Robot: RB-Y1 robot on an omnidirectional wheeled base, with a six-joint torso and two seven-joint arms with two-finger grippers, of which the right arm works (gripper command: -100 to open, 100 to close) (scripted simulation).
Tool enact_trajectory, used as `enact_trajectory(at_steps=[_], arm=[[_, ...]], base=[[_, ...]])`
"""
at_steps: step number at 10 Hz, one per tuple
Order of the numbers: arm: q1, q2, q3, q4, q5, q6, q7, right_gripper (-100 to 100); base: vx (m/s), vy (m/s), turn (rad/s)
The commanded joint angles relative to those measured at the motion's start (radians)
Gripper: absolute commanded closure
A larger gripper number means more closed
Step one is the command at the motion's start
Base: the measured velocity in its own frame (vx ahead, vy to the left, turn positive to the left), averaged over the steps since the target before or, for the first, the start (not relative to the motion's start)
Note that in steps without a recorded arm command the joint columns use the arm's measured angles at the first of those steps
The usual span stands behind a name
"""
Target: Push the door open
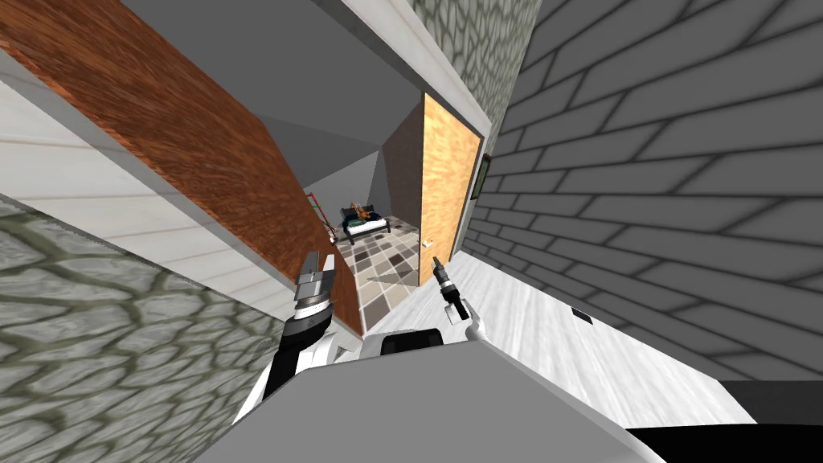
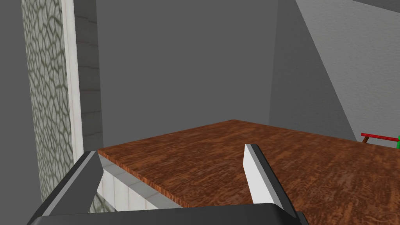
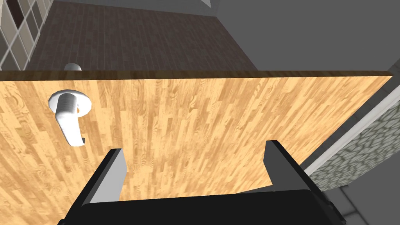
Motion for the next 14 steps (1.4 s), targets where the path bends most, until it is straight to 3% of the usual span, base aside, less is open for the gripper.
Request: enact_trajectory(at_steps=[1, 9, 14], arm=[[-0.015, -0.004, 0.002, 0.036, 0.008, -0.007, -0.014, -100], [-0.082, -0.005, 0.016, 0.215, 0.048, -0.052, -0.064, -100], [-0.135, -0.005, 0.026, 0.356, 0.079, -0.087, -0.104, -100]], base=[[0.076, -0.128, 0.045], [0.073, -0.104, 0.053], [0.088, -0.123, 0.06]])
